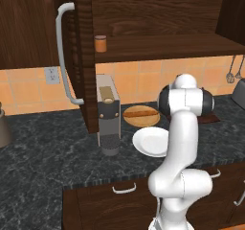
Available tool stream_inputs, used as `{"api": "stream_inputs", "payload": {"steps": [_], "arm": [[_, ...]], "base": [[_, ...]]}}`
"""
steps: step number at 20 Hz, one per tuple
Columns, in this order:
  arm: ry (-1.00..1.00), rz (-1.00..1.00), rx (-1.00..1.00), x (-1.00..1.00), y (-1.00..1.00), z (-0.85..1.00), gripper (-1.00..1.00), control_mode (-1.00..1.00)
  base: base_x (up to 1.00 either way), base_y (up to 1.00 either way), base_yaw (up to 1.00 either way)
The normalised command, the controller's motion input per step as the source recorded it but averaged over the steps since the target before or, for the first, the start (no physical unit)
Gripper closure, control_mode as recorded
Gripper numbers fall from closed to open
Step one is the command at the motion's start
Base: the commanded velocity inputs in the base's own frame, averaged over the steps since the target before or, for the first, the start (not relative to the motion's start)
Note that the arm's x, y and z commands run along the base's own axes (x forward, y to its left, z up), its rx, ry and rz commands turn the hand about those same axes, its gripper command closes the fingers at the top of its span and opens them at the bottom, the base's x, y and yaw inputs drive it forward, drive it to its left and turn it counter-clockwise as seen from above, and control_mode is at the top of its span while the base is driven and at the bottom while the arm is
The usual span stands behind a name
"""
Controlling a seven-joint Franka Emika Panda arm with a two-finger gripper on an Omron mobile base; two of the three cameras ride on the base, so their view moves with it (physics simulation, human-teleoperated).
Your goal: From the different types of pastries on the counter, select a croissant and place it on the cutting board. Then retrieve a jar of jam from the cabinet and place it alongside the croissant on the cutting board.
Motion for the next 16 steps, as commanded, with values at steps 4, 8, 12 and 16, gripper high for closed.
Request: {"api": "stream_inputs", "payload": {"steps": [4,8,12,16], "arm": [[0.0,-0.1,0.0,0.06,0.0,-0.34,1.0,-1.0],[0.0,-0.09,0.0,0.09,0.0,-0.19,-1.0,-1.0],[-0.04,-0.04,0.0,0.02,0.0,0.15,-1.0,-1.0],[0.0,0.0,0.0,0.0,0.0,0.46,-1.0,-1.0]], "base": [[0.0,0.0,0.0],[0.0,0.0,0.0],[0.0,0.0,0.0],[0.0,0.0,0.0]]}}
